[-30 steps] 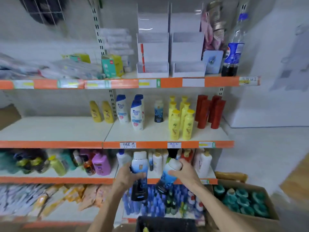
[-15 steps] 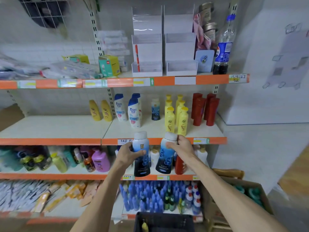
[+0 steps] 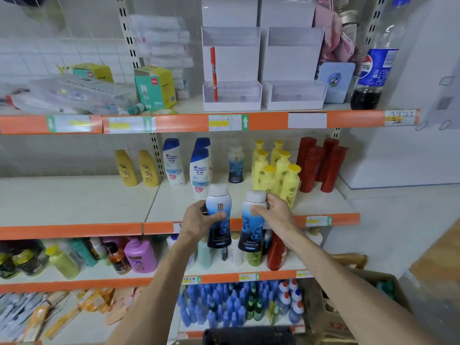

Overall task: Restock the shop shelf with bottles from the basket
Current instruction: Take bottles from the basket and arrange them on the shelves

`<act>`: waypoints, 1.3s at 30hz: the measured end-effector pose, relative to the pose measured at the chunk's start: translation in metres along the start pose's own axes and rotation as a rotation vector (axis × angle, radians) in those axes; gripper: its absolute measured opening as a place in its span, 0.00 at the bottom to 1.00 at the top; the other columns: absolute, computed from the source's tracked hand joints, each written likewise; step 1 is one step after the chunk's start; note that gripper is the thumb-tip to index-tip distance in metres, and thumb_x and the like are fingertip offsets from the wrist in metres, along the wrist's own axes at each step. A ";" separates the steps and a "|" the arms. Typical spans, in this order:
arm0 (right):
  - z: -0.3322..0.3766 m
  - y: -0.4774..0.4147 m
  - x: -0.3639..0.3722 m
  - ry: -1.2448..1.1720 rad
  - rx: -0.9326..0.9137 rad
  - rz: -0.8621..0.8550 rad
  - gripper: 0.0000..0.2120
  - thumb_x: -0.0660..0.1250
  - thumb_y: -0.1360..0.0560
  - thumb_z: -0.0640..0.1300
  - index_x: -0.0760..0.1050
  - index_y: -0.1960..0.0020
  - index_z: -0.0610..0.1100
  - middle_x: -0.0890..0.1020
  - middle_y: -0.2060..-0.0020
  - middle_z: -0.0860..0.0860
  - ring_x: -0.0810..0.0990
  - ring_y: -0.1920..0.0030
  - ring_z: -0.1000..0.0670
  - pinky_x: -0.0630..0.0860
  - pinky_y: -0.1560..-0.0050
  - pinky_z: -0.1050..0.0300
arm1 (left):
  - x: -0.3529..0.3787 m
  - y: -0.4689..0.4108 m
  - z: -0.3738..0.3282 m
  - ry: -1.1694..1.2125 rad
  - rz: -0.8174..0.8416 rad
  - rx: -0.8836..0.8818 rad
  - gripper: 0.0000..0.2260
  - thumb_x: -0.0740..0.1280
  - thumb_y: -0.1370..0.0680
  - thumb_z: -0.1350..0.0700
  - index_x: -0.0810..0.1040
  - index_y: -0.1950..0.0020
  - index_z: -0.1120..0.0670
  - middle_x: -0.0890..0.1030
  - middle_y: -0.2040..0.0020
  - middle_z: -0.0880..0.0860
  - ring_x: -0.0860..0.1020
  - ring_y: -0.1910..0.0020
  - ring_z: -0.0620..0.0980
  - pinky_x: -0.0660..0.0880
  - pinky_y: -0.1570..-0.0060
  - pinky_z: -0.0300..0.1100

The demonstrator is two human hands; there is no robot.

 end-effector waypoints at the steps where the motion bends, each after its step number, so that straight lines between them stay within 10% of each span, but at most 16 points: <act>1: 0.000 -0.010 0.005 -0.005 0.001 -0.013 0.11 0.73 0.27 0.39 0.77 0.49 0.52 0.85 0.51 0.52 0.84 0.49 0.51 0.81 0.47 0.49 | -0.003 -0.013 0.002 0.004 0.005 0.004 0.16 0.77 0.31 0.56 0.79 0.46 0.58 0.83 0.52 0.52 0.81 0.54 0.51 0.75 0.65 0.37; 13: -0.004 -0.124 0.048 0.134 -0.008 -0.162 0.13 0.70 0.25 0.42 0.74 0.41 0.45 0.82 0.49 0.48 0.80 0.49 0.45 0.78 0.49 0.46 | -0.023 -0.117 0.029 0.135 -0.012 0.015 0.15 0.76 0.31 0.60 0.81 0.45 0.58 0.83 0.55 0.49 0.80 0.58 0.41 0.74 0.68 0.26; 39: -0.005 -0.234 0.076 0.256 -0.037 -0.040 0.17 0.69 0.23 0.38 0.71 0.36 0.39 0.77 0.47 0.48 0.75 0.49 0.50 0.71 0.49 0.59 | 0.028 -0.175 0.055 0.168 0.032 0.091 0.19 0.75 0.30 0.60 0.78 0.40 0.55 0.84 0.49 0.48 0.82 0.50 0.43 0.79 0.49 0.40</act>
Point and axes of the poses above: each hand's wrist, its own y-axis away from the middle knuckle, its own x-axis out of the palm, z = x × y, the point moved 8 cm from there along -y, towards the middle knuckle
